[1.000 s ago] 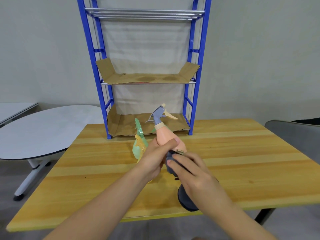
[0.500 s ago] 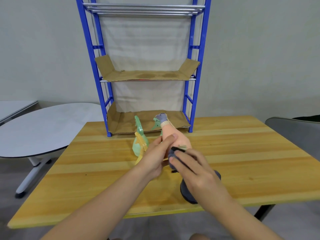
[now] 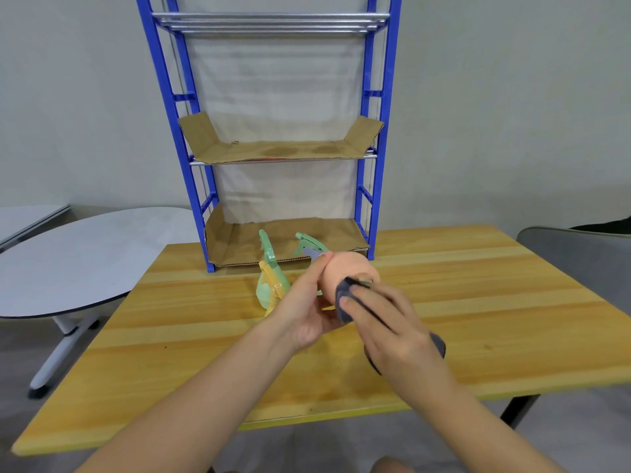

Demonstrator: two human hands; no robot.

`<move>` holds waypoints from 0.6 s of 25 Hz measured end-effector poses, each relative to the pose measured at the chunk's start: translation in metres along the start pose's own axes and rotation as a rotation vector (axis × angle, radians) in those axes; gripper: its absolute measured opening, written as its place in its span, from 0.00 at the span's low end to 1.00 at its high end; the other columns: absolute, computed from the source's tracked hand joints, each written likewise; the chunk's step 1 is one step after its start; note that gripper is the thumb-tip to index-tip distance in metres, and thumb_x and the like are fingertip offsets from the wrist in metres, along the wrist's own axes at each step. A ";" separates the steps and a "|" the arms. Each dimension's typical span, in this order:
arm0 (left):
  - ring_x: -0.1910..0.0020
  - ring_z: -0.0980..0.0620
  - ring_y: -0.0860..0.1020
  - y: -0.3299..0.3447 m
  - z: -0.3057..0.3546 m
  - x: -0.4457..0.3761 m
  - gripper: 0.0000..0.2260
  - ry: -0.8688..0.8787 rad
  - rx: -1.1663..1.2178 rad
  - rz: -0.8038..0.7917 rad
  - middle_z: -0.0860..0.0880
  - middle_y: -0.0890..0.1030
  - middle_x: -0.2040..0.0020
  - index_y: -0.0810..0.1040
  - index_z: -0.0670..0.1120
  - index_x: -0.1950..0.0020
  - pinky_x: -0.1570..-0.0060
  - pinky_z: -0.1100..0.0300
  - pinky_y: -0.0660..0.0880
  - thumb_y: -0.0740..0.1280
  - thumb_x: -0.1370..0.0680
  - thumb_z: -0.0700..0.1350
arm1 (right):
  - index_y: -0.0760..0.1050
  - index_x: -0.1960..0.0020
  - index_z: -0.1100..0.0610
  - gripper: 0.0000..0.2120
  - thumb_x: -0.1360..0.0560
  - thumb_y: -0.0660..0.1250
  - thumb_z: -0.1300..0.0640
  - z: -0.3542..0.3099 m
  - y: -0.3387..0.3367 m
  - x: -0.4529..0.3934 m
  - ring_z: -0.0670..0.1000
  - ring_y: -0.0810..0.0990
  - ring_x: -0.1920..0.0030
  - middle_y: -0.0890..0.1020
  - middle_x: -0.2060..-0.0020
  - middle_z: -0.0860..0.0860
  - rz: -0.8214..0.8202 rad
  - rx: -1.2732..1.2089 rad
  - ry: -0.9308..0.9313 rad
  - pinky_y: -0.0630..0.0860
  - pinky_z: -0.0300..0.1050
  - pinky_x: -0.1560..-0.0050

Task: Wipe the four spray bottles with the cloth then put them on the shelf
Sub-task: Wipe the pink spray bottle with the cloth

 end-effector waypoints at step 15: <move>0.49 0.40 0.82 0.009 0.016 0.007 0.21 0.113 -0.055 0.078 0.39 0.81 0.42 0.77 0.48 0.37 0.54 0.44 0.83 0.73 0.24 0.58 | 0.78 0.37 0.63 0.13 0.21 0.66 0.65 0.027 -0.021 -0.015 0.54 0.73 0.38 0.78 0.39 0.54 0.118 -0.003 0.110 0.73 0.48 0.37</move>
Point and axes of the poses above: each hand's wrist, its own x-axis away from the middle knuckle, its own y-axis out of the palm, z = x × y, the point moved 5 cm from there along -x, towards the middle knuckle
